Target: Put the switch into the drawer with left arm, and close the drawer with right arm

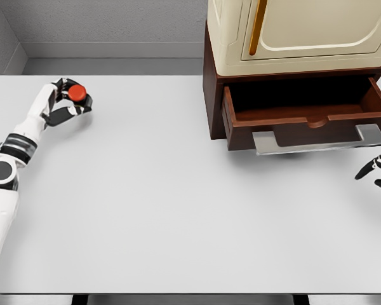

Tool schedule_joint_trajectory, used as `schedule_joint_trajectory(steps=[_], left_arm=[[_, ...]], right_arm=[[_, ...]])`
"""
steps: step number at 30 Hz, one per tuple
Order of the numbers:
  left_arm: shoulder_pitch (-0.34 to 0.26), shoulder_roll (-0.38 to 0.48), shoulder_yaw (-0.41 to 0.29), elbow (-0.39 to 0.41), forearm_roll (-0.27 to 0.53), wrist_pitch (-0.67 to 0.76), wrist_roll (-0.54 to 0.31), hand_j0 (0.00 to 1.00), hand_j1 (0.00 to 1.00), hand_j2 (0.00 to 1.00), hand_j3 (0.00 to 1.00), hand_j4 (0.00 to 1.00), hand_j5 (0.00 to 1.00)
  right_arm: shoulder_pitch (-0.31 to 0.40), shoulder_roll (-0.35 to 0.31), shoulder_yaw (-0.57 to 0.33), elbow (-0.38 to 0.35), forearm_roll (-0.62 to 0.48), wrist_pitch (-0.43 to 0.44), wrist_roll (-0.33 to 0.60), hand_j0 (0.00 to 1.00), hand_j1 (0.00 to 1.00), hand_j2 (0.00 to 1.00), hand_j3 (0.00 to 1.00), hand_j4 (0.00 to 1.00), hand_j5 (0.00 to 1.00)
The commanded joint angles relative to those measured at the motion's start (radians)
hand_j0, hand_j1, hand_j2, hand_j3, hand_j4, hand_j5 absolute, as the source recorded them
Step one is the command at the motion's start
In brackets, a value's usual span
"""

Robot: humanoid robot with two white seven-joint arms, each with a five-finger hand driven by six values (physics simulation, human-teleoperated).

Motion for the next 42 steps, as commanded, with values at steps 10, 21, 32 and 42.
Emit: schedule_joint_trajectory(steps=[10, 21, 32, 42], left_arm=[[0.018, -0.015, -0.055, -0.122, 0.006, 0.004, 0.0, 0.35, 0.35, 0.35, 0.35, 0.35, 0.35], [0.046, -0.038, -0.086, -0.215, 0.006, 0.007, 0.001, 0.35, 0.35, 0.35, 0.35, 0.35, 0.35], [0.075, -0.069, -0.098, -0.301, 0.008, 0.007, 0.0, 0.35, 0.35, 0.35, 0.35, 0.35, 0.35], [0.086, -0.092, -0.133, -0.381, 0.008, 0.018, -0.003, 0.35, 0.35, 0.35, 0.35, 0.35, 0.35]], right_arm=[[0.008, -0.001, 0.0, 0.0, -0.015, 0.003, 0.0, 0.55, 0.55, 0.55, 0.55, 0.55, 0.55], [0.009, -0.001, -0.001, 0.0, -0.015, 0.003, 0.0, 0.55, 0.55, 0.55, 0.55, 0.55, 0.55], [0.009, -0.001, -0.001, 0.0, -0.015, 0.003, 0.0, 0.55, 0.55, 0.55, 0.55, 0.55, 0.55], [0.011, -0.001, 0.0, 0.0, -0.015, 0.003, 0.0, 0.55, 0.55, 0.55, 0.55, 0.55, 0.55]])
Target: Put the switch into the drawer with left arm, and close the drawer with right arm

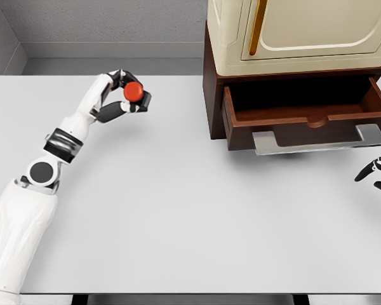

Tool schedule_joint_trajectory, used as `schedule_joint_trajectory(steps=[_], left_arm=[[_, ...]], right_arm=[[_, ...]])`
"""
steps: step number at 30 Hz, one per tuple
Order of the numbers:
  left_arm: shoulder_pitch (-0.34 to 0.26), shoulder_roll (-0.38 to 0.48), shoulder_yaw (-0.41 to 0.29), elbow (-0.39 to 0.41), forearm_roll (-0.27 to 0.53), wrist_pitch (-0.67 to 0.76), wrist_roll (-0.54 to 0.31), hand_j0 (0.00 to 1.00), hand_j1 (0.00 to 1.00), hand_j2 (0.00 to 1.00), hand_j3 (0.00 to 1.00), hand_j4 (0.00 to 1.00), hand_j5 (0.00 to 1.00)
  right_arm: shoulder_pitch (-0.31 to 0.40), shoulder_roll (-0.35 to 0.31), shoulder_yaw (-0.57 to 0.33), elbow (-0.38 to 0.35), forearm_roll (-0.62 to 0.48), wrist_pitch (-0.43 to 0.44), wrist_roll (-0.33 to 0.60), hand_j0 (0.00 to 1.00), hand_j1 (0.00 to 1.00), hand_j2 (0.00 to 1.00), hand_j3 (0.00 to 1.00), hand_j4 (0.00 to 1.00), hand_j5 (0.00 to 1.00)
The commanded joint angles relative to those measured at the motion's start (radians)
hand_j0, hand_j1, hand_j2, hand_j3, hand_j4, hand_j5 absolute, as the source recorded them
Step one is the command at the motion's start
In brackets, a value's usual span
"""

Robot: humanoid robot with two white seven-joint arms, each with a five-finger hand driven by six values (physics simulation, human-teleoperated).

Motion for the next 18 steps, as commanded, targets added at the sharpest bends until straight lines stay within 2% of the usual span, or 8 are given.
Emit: schedule_joint_trajectory(steps=[1, 5, 18], left_arm=[[0.0, -0.003, -0.015, -0.034, 0.005, 0.007, -0.001, 0.35, 0.35, 0.35, 0.35, 0.35, 0.35], [-0.003, -0.009, -0.04, -0.053, 0.005, 0.007, -0.001, 0.35, 0.35, 0.35, 0.35, 0.35, 0.35], [-0.012, -0.113, -0.043, -0.077, 0.001, 0.026, -0.025, 0.35, 0.35, 0.35, 0.35, 0.35, 0.35]], right_arm=[[0.0, -0.001, 0.0, 0.0, -0.007, 0.003, 0.0, 0.55, 0.55, 0.55, 0.55, 0.55, 0.55], [0.0, -0.001, 0.0, 0.0, -0.007, 0.003, 0.0, 0.55, 0.55, 0.55, 0.55, 0.55, 0.55], [0.0, -0.001, 0.0, 0.0, -0.007, 0.003, 0.0, 0.55, 0.55, 0.55, 0.55, 0.55, 0.55]])
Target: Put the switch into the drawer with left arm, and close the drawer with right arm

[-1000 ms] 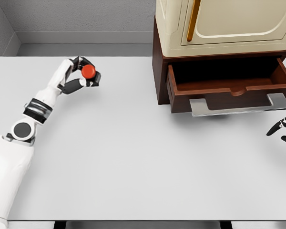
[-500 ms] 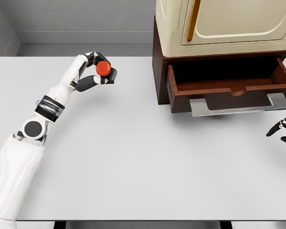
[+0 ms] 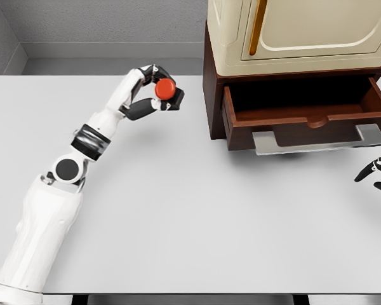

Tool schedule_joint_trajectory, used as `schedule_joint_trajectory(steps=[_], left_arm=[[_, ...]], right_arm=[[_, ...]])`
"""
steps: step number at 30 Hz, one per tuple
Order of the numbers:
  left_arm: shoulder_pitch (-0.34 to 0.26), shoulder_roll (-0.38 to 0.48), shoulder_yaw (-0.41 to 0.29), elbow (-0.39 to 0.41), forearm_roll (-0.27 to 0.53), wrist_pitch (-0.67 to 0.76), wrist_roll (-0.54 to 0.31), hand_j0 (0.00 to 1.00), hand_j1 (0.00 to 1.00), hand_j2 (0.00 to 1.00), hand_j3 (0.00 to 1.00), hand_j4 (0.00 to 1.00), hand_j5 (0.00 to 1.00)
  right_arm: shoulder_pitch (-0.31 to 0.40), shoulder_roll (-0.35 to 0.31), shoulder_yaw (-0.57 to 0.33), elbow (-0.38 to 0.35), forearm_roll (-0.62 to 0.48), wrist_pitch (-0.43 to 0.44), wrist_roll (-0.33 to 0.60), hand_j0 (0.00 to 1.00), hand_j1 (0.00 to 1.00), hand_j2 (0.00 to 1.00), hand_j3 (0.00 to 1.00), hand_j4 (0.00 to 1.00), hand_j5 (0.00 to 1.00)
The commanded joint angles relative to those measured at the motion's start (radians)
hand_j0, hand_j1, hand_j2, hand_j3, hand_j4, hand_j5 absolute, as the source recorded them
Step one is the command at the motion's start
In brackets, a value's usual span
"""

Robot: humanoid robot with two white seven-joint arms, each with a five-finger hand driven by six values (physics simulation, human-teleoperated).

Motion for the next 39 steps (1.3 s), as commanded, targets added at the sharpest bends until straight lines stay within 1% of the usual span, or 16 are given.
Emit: schedule_joint_trajectory(steps=[1, 3, 9, 15, 19, 20, 21, 23, 25, 28, 29, 33, 36, 39], left_arm=[[0.0, -0.018, 0.0, -0.016, 0.004, 0.008, -0.004, 0.35, 0.35, 0.35, 0.35, 0.35, 0.35], [0.0, -0.032, -0.008, -0.036, 0.001, 0.025, -0.005, 0.35, 0.35, 0.35, 0.35, 0.35, 0.35], [-0.011, -0.06, -0.024, -0.059, -0.002, 0.05, -0.01, 0.35, 0.35, 0.35, 0.35, 0.35, 0.35], [-0.034, -0.064, -0.061, -0.073, -0.002, 0.05, -0.01, 0.35, 0.35, 0.35, 0.35, 0.35, 0.35], [-0.041, -0.098, -0.064, -0.073, -0.003, 0.05, -0.01, 0.35, 0.35, 0.35, 0.35, 0.35, 0.35], [-0.048, -0.1, -0.066, -0.072, -0.003, 0.05, -0.01, 0.35, 0.35, 0.35, 0.35, 0.35, 0.35], [-0.066, -0.1, -0.095, -0.072, -0.003, 0.051, -0.01, 0.35, 0.35, 0.35, 0.35, 0.35, 0.35], [-0.075, -0.115, -0.101, -0.07, -0.005, 0.067, -0.01, 0.35, 0.35, 0.35, 0.35, 0.35, 0.35], [-0.077, -0.133, -0.101, -0.068, -0.054, 0.068, -0.01, 0.35, 0.35, 0.35, 0.35, 0.35, 0.35], [-0.078, -0.156, -0.101, -0.064, -0.089, 0.068, -0.01, 0.35, 0.35, 0.35, 0.35, 0.35, 0.35], [-0.089, -0.156, -0.101, -0.062, -0.098, 0.07, -0.01, 0.35, 0.35, 0.35, 0.35, 0.35, 0.35], [-0.097, -0.156, -0.103, -0.059, -0.124, 0.084, -0.01, 0.35, 0.35, 0.35, 0.35, 0.35, 0.35], [-0.106, -0.156, -0.107, -0.061, -0.128, 0.082, -0.01, 0.35, 0.35, 0.35, 0.35, 0.35, 0.35], [-0.107, -0.156, -0.107, -0.061, -0.175, 0.082, -0.01, 0.35, 0.35, 0.35, 0.35, 0.35, 0.35]], right_arm=[[0.0, -0.001, 0.0, 0.0, -0.007, 0.003, 0.0, 0.55, 0.55, 0.55, 0.55, 0.55, 0.55], [0.0, -0.001, 0.0, 0.0, -0.007, 0.003, 0.0, 0.55, 0.55, 0.55, 0.55, 0.55, 0.55], [0.0, -0.001, 0.002, 0.0, -0.007, 0.003, 0.0, 0.55, 0.55, 0.55, 0.55, 0.55, 0.55], [0.0, -0.001, 0.002, 0.0, -0.007, 0.003, 0.0, 0.55, 0.55, 0.55, 0.55, 0.55, 0.55], [0.002, 0.0, 0.003, 0.0, -0.007, 0.003, 0.0, 0.55, 0.55, 0.55, 0.55, 0.55, 0.55], [0.0, -0.001, 0.005, 0.0, -0.007, 0.003, 0.0, 0.55, 0.55, 0.55, 0.55, 0.55, 0.55], [0.0, -0.001, 0.005, 0.0, -0.007, 0.003, 0.0, 0.55, 0.55, 0.55, 0.55, 0.55, 0.55], [0.0, 0.0, 0.005, 0.0, -0.007, 0.003, 0.0, 0.55, 0.55, 0.55, 0.55, 0.55, 0.55], [0.002, 0.0, 0.005, 0.0, -0.007, 0.003, 0.0, 0.55, 0.55, 0.55, 0.55, 0.55, 0.55], [0.002, 0.0, 0.005, 0.0, -0.007, 0.003, 0.0, 0.55, 0.55, 0.55, 0.55, 0.55, 0.55], [0.002, 0.0, 0.005, 0.0, -0.007, 0.003, 0.0, 0.55, 0.55, 0.55, 0.55, 0.55, 0.55], [0.002, 0.0, 0.005, 0.0, -0.007, 0.003, 0.0, 0.55, 0.55, 0.55, 0.55, 0.55, 0.55], [0.002, 0.0, 0.005, 0.0, -0.007, 0.003, 0.0, 0.55, 0.55, 0.55, 0.55, 0.55, 0.55], [0.002, 0.0, 0.005, 0.0, -0.007, 0.003, 0.0, 0.55, 0.55, 0.55, 0.55, 0.55, 0.55]])
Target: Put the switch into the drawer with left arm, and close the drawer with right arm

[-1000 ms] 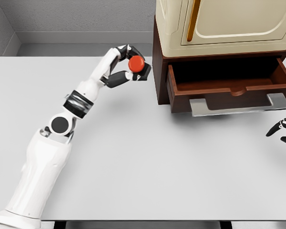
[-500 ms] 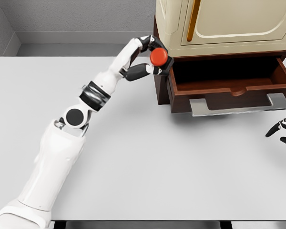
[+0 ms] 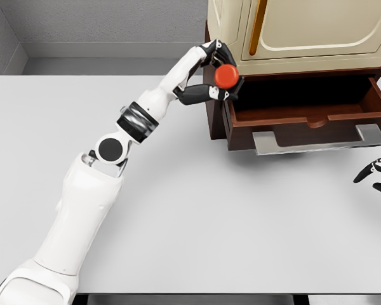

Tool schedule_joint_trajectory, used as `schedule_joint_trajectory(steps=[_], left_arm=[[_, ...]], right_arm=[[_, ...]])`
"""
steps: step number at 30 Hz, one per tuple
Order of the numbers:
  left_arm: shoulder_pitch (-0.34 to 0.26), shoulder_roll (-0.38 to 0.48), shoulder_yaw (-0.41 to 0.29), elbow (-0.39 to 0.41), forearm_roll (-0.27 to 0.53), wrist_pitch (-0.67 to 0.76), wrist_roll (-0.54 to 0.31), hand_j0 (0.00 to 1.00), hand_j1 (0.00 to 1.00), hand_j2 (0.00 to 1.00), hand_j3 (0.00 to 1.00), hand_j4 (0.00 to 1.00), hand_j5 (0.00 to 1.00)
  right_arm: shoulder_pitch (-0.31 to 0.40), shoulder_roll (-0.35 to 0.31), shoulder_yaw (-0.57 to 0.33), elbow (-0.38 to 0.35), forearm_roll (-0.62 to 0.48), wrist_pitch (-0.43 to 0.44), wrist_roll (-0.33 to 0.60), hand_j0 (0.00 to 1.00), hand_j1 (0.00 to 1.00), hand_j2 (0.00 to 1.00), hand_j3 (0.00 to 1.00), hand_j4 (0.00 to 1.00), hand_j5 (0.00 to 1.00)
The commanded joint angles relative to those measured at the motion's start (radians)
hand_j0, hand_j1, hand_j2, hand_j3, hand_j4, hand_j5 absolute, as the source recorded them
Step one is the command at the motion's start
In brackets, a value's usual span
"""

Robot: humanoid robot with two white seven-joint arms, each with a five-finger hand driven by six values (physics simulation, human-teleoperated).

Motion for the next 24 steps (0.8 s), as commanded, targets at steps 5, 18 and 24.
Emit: schedule_joint_trajectory(steps=[5, 18, 24], left_arm=[[0.009, -0.006, -0.018, -0.005, -0.089, -0.015, 0.027, 0.35, 0.35, 0.35, 0.35, 0.35, 0.35], [0.057, -0.006, -0.02, -0.155, -0.124, 0.02, 0.027, 0.35, 0.35, 0.35, 0.35, 0.35, 0.35], [0.035, -0.006, -0.07, -0.146, -0.166, 0.041, 0.027, 0.35, 0.35, 0.35, 0.35, 0.35, 0.35]], right_arm=[[0.0, -0.001, -0.002, 0.0, -0.007, 0.003, 0.0, 0.55, 0.55, 0.55, 0.55, 0.55, 0.55], [0.0, -0.001, 0.0, 0.0, -0.007, 0.003, 0.0, 0.55, 0.55, 0.55, 0.55, 0.55, 0.55], [0.0, -0.001, 0.0, 0.0, -0.007, 0.003, 0.0, 0.55, 0.55, 0.55, 0.55, 0.55, 0.55]])
